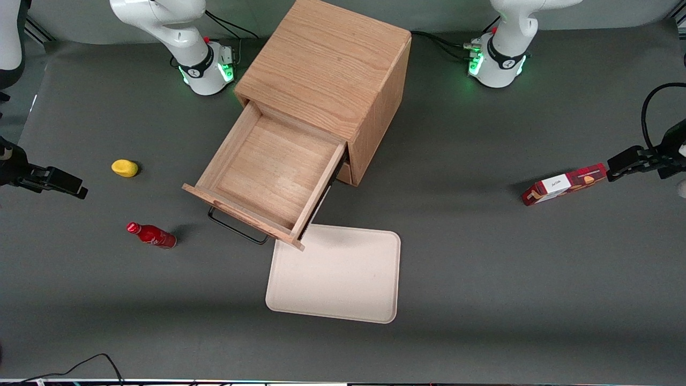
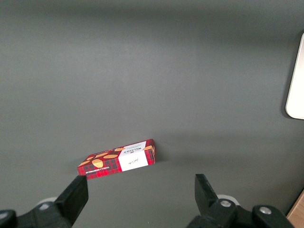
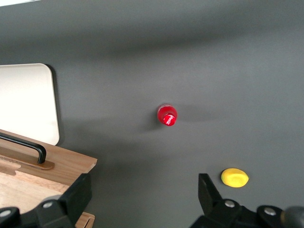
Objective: Close top drawer
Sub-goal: 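Move the right gripper down to the open drawer's front panel beside the black handle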
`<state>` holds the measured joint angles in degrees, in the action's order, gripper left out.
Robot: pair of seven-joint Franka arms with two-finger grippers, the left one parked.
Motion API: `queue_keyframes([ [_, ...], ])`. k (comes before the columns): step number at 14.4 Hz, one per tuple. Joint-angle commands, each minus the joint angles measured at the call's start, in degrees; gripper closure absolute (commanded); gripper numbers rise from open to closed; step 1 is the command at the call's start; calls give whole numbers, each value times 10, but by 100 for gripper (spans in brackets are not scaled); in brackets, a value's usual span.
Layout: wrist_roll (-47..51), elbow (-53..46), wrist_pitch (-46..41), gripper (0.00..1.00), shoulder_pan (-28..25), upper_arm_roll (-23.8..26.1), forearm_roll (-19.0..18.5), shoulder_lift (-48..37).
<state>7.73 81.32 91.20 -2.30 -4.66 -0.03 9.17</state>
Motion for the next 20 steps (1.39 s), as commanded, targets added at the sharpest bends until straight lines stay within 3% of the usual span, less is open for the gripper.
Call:
queue_keyframes([
  [1, -6, 13, 0, 0, -7, -3, -12, -11],
  [7, -10, 2, 6, 0, -17, 0, -4, 46],
  [11, -96, -114, 14, 0, -14, 43, 2, 148],
  [16, -162, -207, 14, 0, -13, 93, 72, 239],
  [20, -248, -221, 15, 0, -10, 127, 109, 268],
])
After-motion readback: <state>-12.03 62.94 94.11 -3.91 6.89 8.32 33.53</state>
